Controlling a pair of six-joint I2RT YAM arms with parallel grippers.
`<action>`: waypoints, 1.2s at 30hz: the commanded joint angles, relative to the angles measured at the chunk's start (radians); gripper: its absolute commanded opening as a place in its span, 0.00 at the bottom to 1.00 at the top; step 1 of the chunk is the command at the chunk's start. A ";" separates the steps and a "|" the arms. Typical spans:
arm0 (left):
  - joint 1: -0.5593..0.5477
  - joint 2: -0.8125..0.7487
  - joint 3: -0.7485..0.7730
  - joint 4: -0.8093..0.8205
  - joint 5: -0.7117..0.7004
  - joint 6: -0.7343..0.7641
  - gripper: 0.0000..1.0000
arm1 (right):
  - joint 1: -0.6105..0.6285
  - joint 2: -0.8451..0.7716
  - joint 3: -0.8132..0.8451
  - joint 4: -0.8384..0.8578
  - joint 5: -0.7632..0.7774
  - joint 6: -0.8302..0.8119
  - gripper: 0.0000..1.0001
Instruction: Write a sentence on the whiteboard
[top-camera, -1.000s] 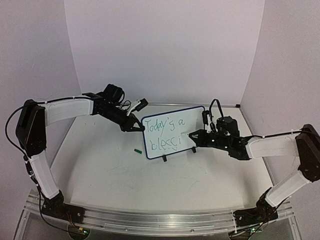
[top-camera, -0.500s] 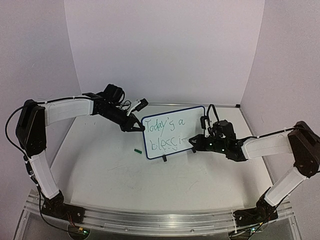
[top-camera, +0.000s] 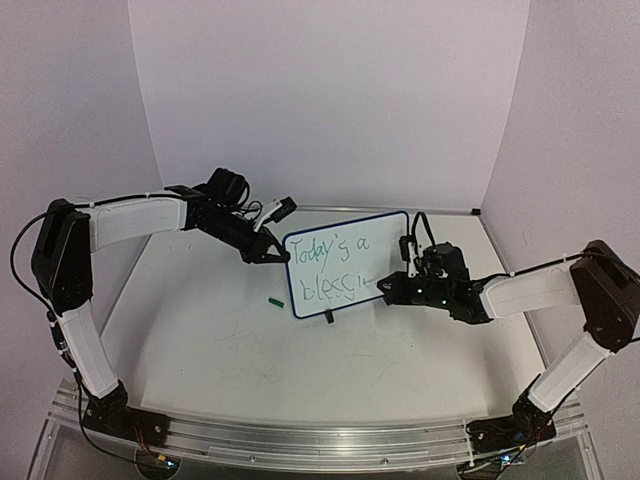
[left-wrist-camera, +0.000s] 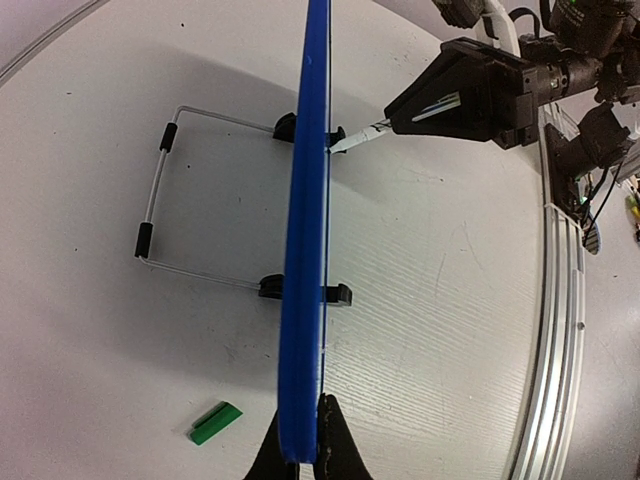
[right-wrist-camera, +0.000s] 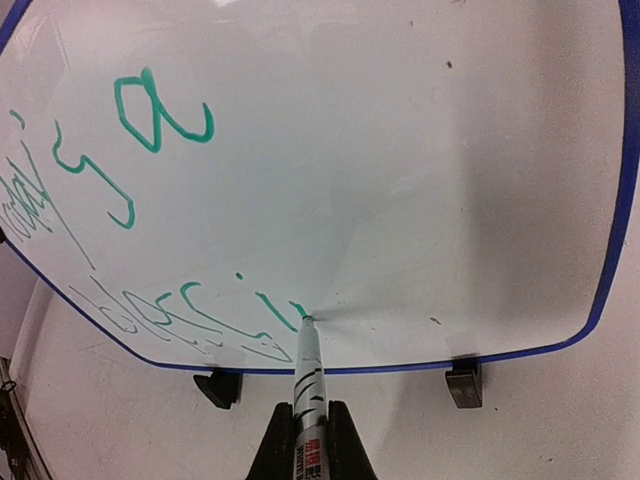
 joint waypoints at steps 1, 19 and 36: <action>-0.005 -0.020 0.001 -0.017 -0.043 0.036 0.00 | 0.001 0.048 -0.004 0.030 0.006 0.016 0.00; -0.004 -0.024 0.001 -0.018 -0.041 0.036 0.00 | 0.001 -0.078 0.010 0.058 0.057 0.026 0.00; -0.004 -0.025 0.001 -0.019 -0.041 0.035 0.00 | 0.001 -0.053 -0.020 0.055 0.092 0.045 0.00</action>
